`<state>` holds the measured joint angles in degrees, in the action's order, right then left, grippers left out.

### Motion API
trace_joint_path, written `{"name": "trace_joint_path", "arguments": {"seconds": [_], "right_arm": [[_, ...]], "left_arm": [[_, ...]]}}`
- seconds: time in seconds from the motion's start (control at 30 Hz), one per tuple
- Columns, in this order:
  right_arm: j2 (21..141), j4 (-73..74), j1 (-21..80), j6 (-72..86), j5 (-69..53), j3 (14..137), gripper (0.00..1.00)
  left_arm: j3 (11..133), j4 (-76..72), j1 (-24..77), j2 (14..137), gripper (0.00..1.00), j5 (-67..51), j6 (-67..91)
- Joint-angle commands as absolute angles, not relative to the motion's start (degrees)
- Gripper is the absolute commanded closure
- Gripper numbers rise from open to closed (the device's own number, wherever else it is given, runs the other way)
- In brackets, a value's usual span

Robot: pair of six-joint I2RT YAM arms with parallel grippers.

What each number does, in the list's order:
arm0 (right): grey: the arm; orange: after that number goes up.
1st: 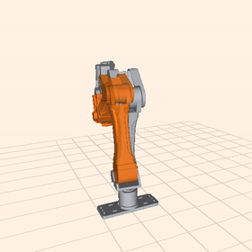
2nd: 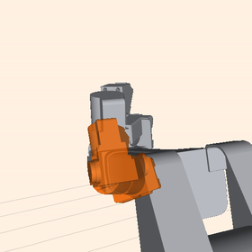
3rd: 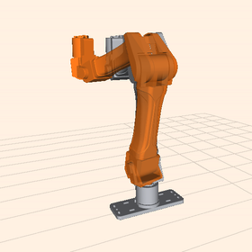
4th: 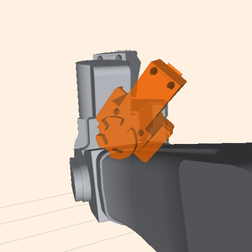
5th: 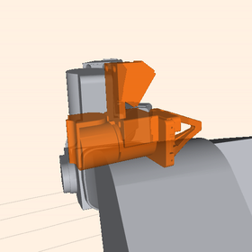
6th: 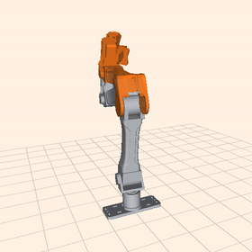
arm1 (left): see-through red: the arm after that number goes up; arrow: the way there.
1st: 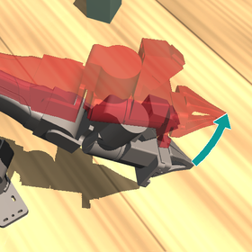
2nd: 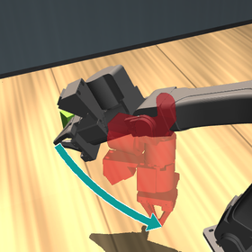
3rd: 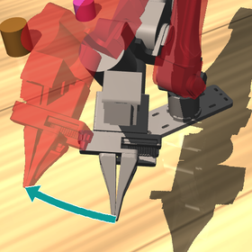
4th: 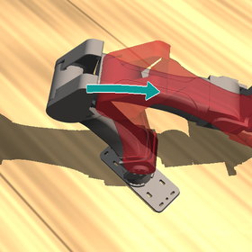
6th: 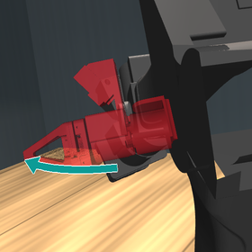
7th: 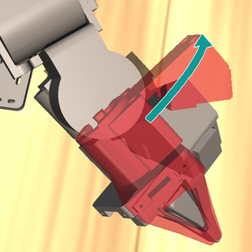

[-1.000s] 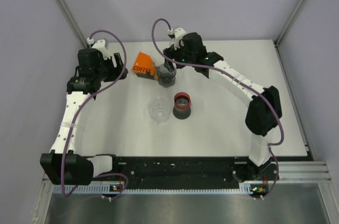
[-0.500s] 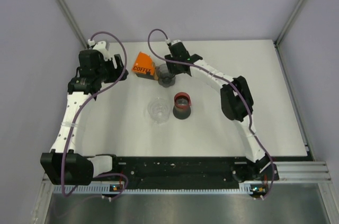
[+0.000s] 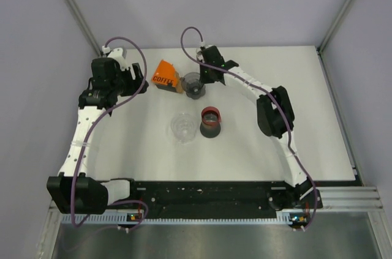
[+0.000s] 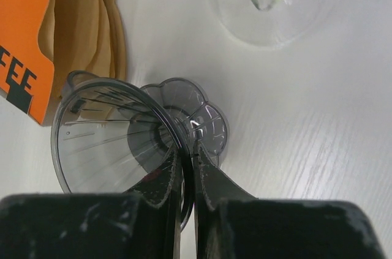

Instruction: Place the coffee filter in the dripper

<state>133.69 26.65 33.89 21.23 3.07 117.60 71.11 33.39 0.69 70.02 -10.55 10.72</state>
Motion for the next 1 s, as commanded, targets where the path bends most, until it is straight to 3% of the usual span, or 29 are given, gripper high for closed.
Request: {"name": "trace_joint_path", "arguments": {"seconds": [0.0, 0.3, 0.67, 0.97], "right_arm": [[124.64, 27.77, 32.52, 23.46, 0.79, 115.23, 1.00], [108.56, 26.81, 31.38, 23.29, 0.35, 108.03, 1.00], [85.18, 28.12, 33.13, 26.36, -0.53, 87.82, 1.00], [79.19, 31.55, 36.04, 29.09, -6.31, 79.46, 1.00]], "left_arm": [[70.93, 30.32, 0.44, 70.05, 0.23, -11.34, 10.37], [71.02, 30.32, 0.35, 70.31, 0.23, -11.87, 9.05], [71.02, 29.88, 0.35, 70.66, 0.23, -10.02, 9.23], [70.84, 29.88, 0.35, 70.58, 0.23, -10.72, 9.67]]}}
